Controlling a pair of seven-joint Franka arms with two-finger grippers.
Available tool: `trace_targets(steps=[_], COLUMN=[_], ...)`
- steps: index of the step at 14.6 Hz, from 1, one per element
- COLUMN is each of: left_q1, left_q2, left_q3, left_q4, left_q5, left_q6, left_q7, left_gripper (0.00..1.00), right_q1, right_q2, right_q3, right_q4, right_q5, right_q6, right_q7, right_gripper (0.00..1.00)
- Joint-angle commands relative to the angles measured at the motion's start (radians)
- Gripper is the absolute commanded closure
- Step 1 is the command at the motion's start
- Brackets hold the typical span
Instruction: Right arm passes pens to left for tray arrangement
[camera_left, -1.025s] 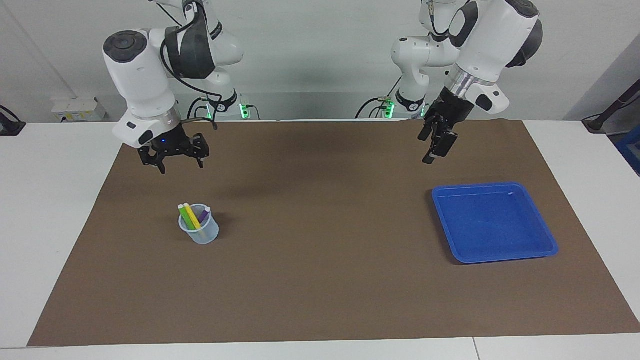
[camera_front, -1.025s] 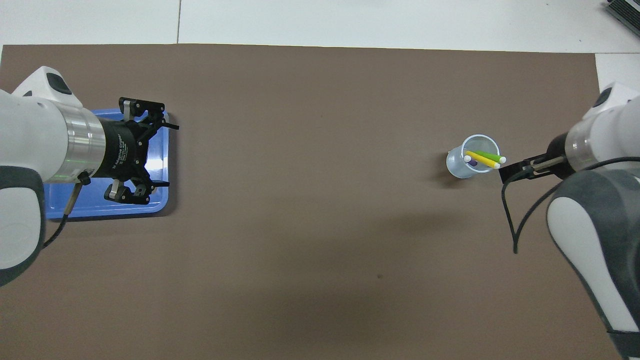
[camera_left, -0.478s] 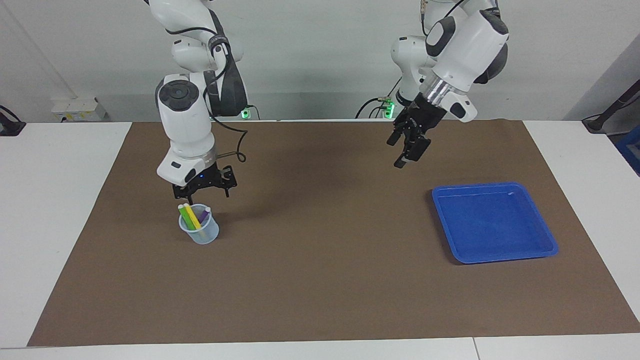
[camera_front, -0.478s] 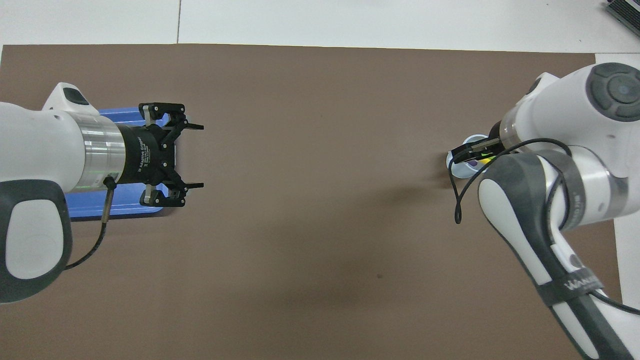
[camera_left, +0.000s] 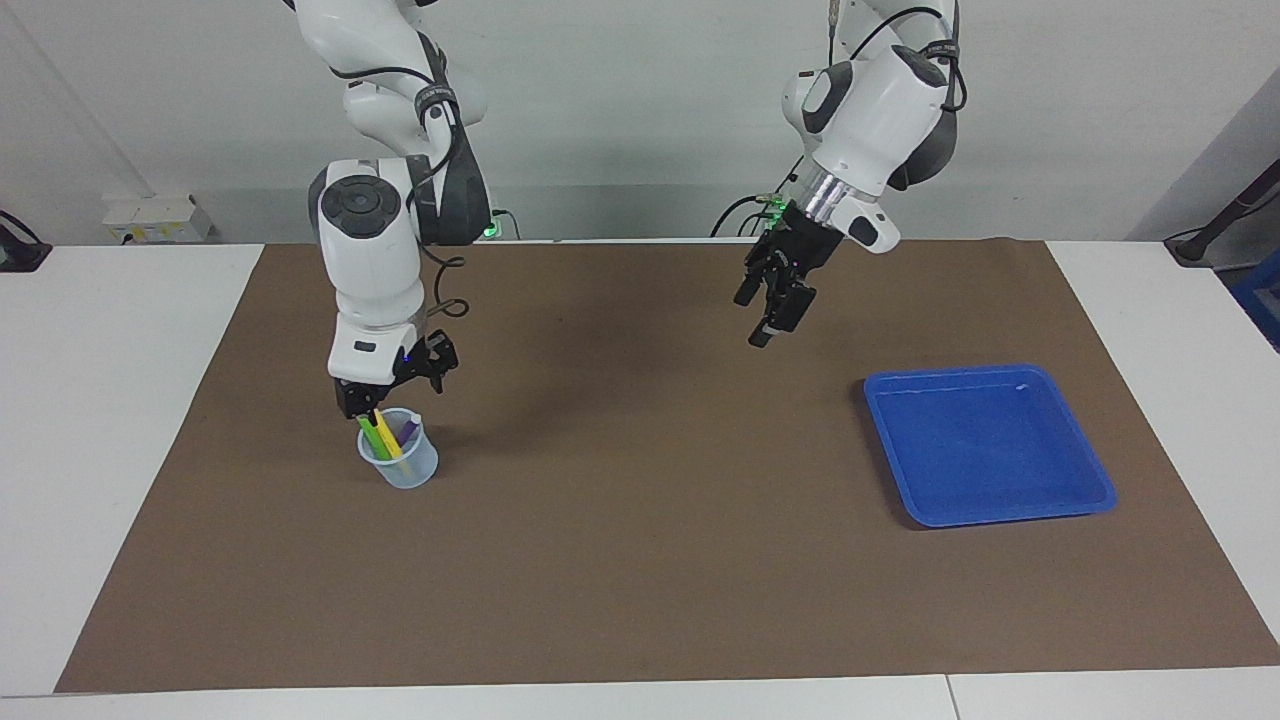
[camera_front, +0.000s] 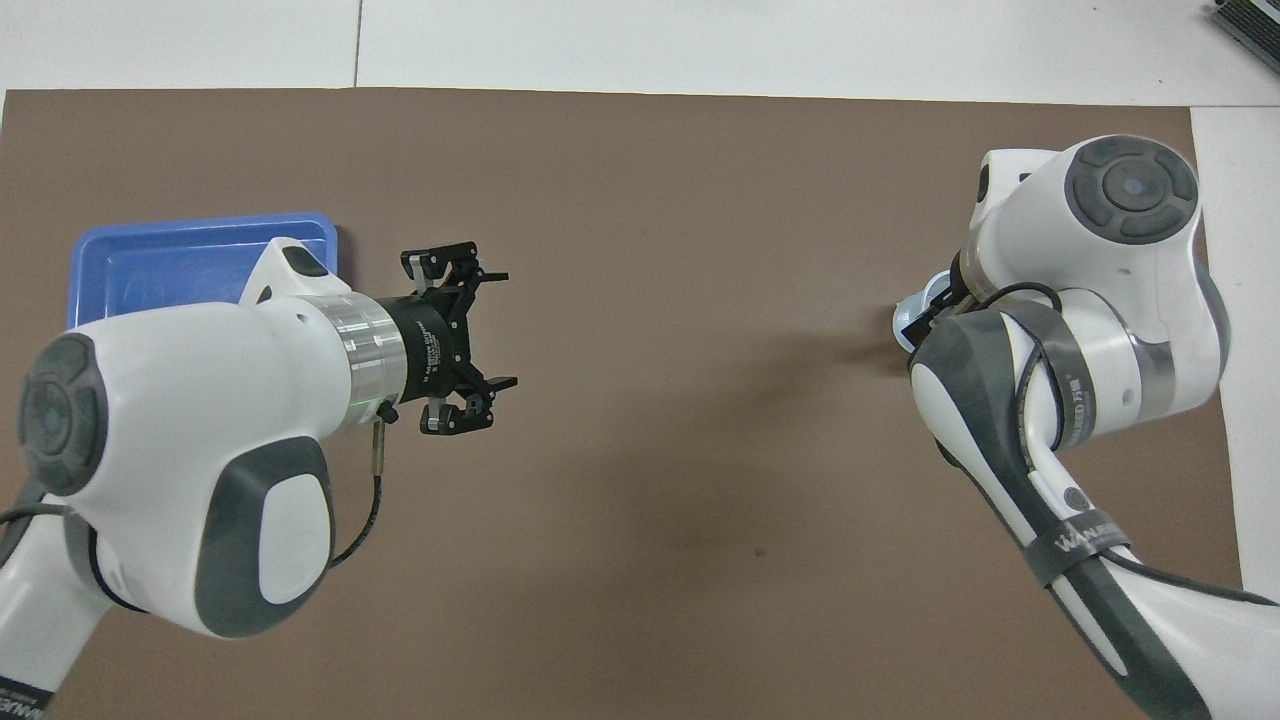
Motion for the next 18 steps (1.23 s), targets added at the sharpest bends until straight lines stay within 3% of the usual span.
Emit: trace_targets(steps=[1, 5, 9, 18], left_q1=[-0.035, -0.027, -0.065, -0.101], left_q2=[0.013, 0.013, 0.013, 0.013], left_q3=[0.015, 0.015, 0.015, 0.017], left_q4=[-0.040, -0.039, -0.039, -0.048], left_q5=[-0.025, -0.025, -0.025, -0.025], left_q6=[0.083, 0.072, 0.077, 0.078], left_q7=[-0.014, -0.019, -0.025, -0.025], left_gripper=[0.00, 0.00, 0.00, 0.00], right_q1=[0.002, 0.005, 0.004, 0.005], right_q2=[0.008, 0.031, 0.033, 0.042], right_q3=[0.006, 0.006, 0.006, 0.006], right_q4=[-0.024, -0.025, -0.035, -0.048], right_q5=[-0.048, -0.076, -0.078, -0.076], right_q6=[0.039, 0.053, 0.056, 0.069], right_q7=[-0.032, -0.065, -0.065, -0.065], right_gripper=[0.01, 0.10, 0.35, 0.47])
